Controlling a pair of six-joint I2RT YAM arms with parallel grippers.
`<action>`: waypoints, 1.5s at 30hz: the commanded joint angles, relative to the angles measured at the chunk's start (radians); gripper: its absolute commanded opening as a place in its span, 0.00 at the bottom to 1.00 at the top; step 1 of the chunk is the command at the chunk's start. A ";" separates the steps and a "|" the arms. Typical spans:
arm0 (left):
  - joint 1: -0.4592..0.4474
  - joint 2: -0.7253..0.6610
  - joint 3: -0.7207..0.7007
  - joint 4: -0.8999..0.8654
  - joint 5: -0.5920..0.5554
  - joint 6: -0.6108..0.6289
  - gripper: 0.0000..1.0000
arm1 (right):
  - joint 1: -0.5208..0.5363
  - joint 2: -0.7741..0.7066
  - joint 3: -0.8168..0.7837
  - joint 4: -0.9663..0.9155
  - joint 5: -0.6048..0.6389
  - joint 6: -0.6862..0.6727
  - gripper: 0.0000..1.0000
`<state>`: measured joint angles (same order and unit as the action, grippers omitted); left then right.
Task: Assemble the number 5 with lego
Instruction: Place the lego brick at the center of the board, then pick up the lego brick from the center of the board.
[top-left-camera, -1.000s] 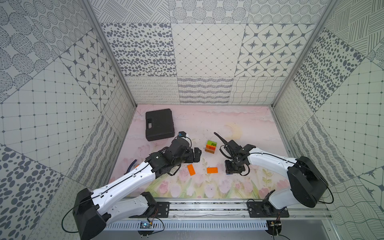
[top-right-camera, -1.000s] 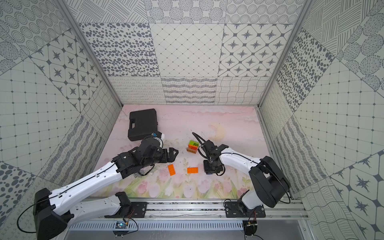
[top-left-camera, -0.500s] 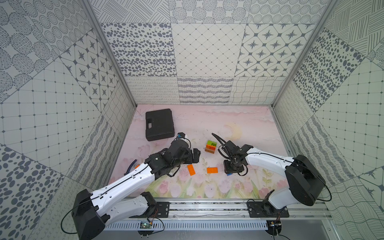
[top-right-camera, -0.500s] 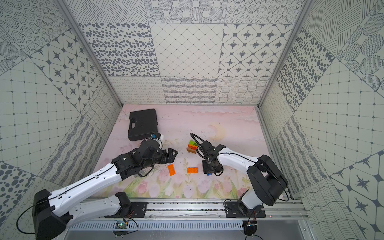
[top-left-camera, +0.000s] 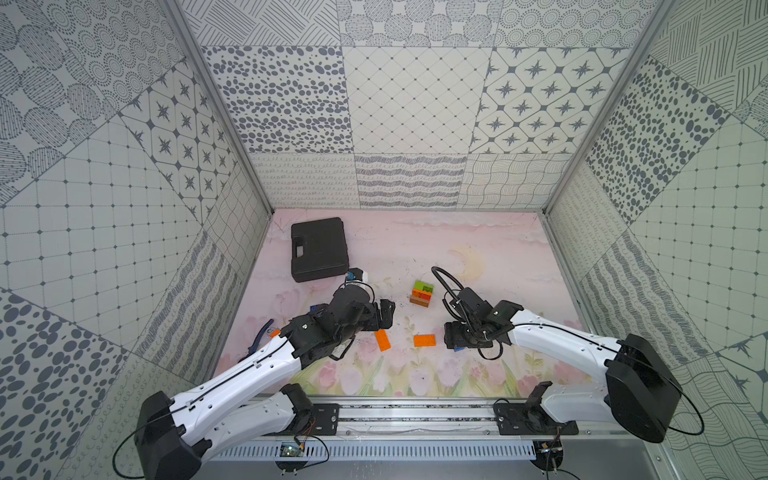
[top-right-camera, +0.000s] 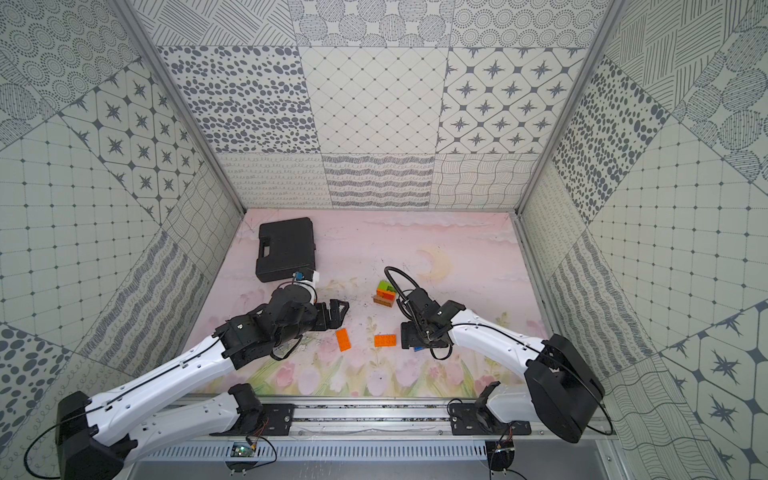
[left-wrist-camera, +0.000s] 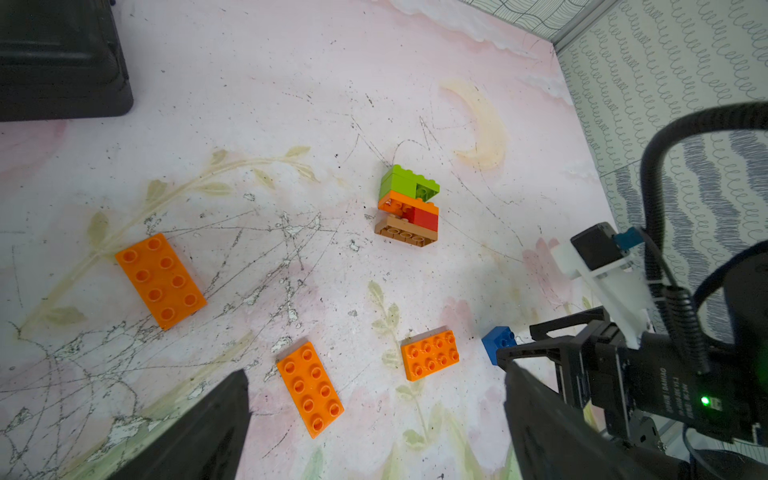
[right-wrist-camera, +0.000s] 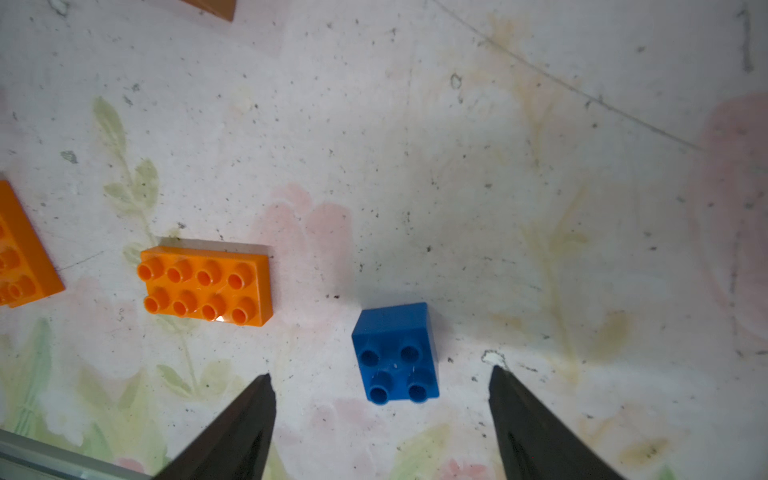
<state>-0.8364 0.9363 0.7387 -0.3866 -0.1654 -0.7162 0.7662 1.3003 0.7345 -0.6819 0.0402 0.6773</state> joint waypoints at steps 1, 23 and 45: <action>-0.001 -0.021 -0.022 0.083 -0.002 0.007 0.99 | 0.014 -0.072 -0.026 0.059 0.075 0.042 0.90; 0.001 -0.004 -0.047 0.111 -0.014 -0.034 0.99 | -0.054 -0.142 -0.044 0.042 -0.034 0.096 0.99; 0.005 0.063 -0.041 0.152 0.071 -0.036 0.99 | 0.033 0.070 0.099 -0.113 0.074 0.110 0.93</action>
<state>-0.8352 0.9863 0.6956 -0.2825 -0.1360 -0.7521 0.7914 1.3502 0.8040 -0.7616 0.0727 0.7788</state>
